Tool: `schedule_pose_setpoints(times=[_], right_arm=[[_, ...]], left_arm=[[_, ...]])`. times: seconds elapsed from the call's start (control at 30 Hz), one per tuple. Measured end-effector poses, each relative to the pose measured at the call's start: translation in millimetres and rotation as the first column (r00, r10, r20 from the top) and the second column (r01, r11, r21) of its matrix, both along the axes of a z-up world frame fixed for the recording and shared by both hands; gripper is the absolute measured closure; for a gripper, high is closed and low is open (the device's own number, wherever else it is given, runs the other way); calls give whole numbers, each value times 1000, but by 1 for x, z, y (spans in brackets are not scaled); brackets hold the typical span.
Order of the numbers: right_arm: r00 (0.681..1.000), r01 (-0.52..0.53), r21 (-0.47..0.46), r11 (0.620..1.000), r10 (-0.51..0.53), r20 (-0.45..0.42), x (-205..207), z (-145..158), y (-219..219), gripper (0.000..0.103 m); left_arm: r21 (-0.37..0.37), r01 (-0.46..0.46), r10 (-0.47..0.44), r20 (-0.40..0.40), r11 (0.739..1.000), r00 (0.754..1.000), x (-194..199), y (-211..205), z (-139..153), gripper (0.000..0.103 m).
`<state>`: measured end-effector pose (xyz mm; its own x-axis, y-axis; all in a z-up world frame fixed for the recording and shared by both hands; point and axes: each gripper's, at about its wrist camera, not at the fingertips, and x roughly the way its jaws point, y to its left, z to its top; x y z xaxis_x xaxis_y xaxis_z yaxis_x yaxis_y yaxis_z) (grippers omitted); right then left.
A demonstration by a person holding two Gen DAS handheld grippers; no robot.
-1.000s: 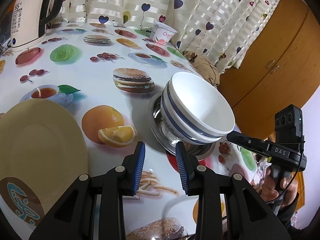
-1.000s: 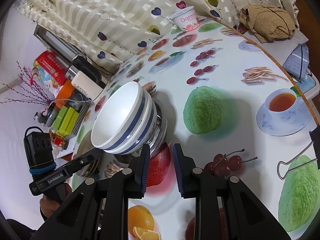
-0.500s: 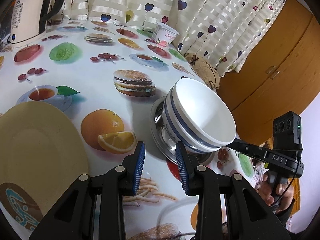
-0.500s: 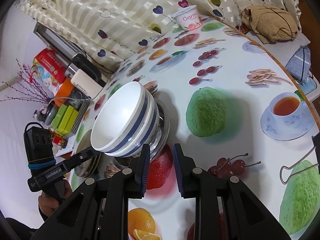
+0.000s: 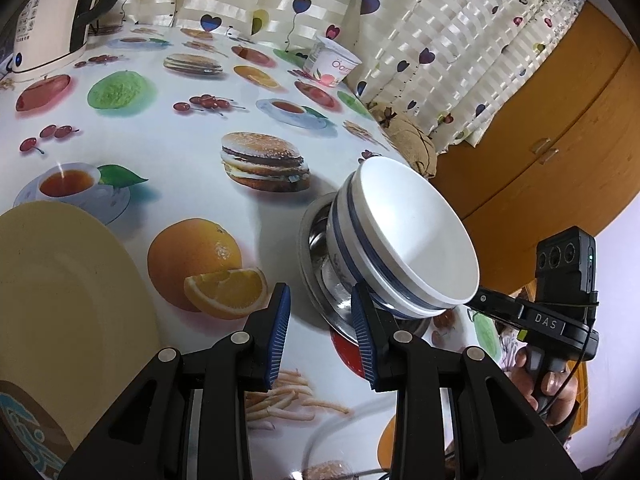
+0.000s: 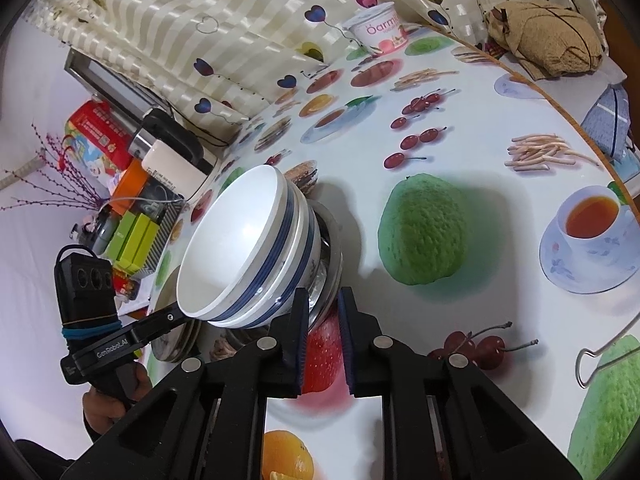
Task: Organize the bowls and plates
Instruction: 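Lower the white bowl into the first white bowl in the steel bowl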
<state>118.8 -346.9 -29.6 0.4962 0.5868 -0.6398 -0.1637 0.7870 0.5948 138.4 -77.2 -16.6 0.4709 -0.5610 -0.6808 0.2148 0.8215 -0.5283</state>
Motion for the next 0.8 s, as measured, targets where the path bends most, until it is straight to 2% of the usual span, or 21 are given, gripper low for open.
schedule_pose_setpoints(times=[0.27,0.5,0.8], right_arm=[[1000,1,11,1000,-1,-23,9,-8,0,90],[1000,-7,26,1000,7,-19,11,-8,0,95],[999,-9,53,999,11,-39,14,-10,-2,95]], left_arm=[[-6,-12,12,-24,1000,1000,8,1,-7,72],[-51,5,-6,-33,999,999,11,0,-11,88],[-67,9,-11,-30,998,999,15,2,-13,88]])
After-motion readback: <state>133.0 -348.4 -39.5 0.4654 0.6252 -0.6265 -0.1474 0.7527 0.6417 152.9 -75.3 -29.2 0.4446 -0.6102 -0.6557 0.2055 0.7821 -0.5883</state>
